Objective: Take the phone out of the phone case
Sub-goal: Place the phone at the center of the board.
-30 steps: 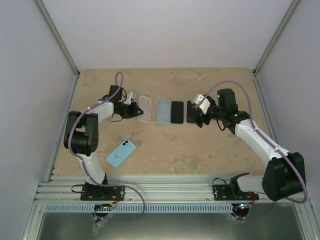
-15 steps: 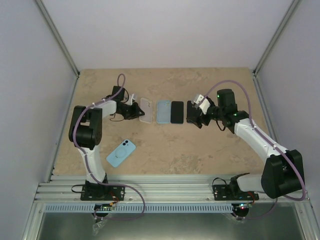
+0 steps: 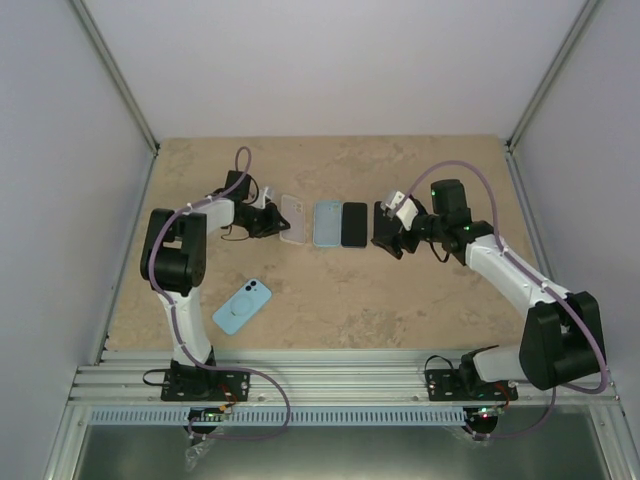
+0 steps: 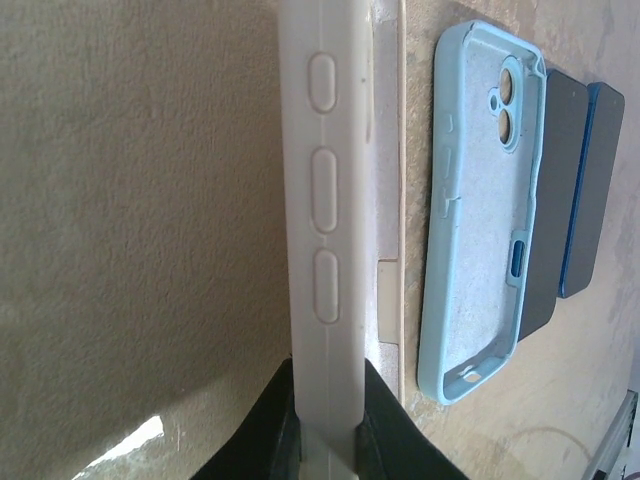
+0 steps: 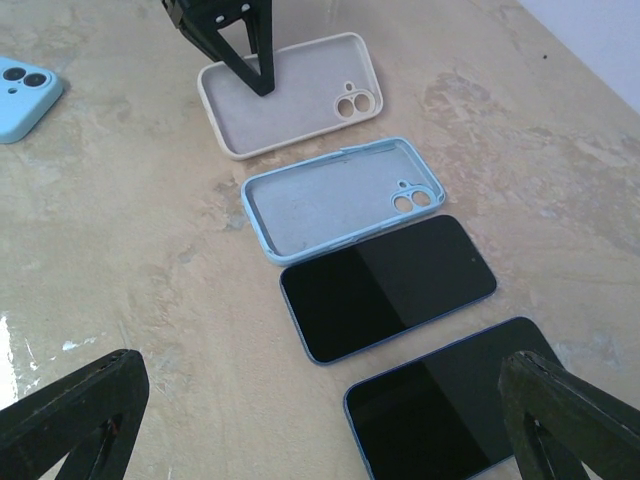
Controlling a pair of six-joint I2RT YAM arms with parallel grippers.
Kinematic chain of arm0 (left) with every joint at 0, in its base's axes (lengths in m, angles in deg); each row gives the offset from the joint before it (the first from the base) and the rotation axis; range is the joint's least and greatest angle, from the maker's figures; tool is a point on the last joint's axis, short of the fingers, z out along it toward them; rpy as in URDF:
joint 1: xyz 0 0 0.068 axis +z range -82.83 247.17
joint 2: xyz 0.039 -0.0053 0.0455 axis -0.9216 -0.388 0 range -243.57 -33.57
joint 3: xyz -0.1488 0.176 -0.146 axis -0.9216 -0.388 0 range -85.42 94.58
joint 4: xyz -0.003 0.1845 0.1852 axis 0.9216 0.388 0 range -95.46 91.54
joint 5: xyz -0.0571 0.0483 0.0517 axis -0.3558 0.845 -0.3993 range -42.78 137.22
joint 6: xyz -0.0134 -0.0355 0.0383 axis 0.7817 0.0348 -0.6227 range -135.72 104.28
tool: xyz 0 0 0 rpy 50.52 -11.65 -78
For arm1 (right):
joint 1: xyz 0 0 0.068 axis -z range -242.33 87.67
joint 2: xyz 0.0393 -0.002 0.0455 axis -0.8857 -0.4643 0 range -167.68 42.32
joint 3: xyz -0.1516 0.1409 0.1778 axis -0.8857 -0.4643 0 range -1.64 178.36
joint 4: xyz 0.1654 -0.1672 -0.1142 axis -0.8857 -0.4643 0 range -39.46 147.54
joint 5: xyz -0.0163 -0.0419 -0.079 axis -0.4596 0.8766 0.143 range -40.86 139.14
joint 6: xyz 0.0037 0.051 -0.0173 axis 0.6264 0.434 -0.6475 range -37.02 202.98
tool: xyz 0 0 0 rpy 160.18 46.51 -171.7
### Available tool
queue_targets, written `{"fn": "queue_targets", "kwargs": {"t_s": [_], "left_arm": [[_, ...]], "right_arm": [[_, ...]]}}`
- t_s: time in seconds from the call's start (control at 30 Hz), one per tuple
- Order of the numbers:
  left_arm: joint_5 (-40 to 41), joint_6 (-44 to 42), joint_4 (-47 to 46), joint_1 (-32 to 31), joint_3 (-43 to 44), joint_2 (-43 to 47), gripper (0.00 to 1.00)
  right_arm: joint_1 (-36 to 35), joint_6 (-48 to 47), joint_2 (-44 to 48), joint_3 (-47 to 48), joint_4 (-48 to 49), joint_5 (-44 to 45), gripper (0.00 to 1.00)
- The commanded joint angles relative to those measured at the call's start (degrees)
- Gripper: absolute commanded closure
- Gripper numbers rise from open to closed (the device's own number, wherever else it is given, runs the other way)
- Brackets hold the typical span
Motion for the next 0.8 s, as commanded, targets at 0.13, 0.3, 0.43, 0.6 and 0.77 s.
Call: {"fn": "queue_targets", "kwargs": {"t_s": [0.13, 0.3, 0.43, 0.6, 0.77], "left_arm": [[2.1, -0.5, 1.7, -0.7, 1.5, -0.9, 0.87], [6.3, -1.2, 2.9, -1.2, 1.5, 0.2, 0.64], [10.0, -1.8, 3.3, -1.2, 1.1, 2.3, 0.51], [16.3, -4.6, 3.9, -1.2, -0.3, 7.7, 0.16], [20.9, -8.3, 4.9, -1.2, -3.0, 14.8, 0.01]], "right_arm": [[0.3, 0.8, -0.6, -0.1, 0.3, -1.5, 0.02], [0.3, 0.9, -0.2, -0.2, 0.4, -1.4, 0.02], [0.3, 0.9, 0.0, -0.2, 0.2, -1.3, 0.02], [0.3, 0.9, 0.7, -0.2, -0.1, -1.2, 0.02], [0.3, 0.9, 1.8, -0.2, -0.2, -1.1, 0.02]]}}
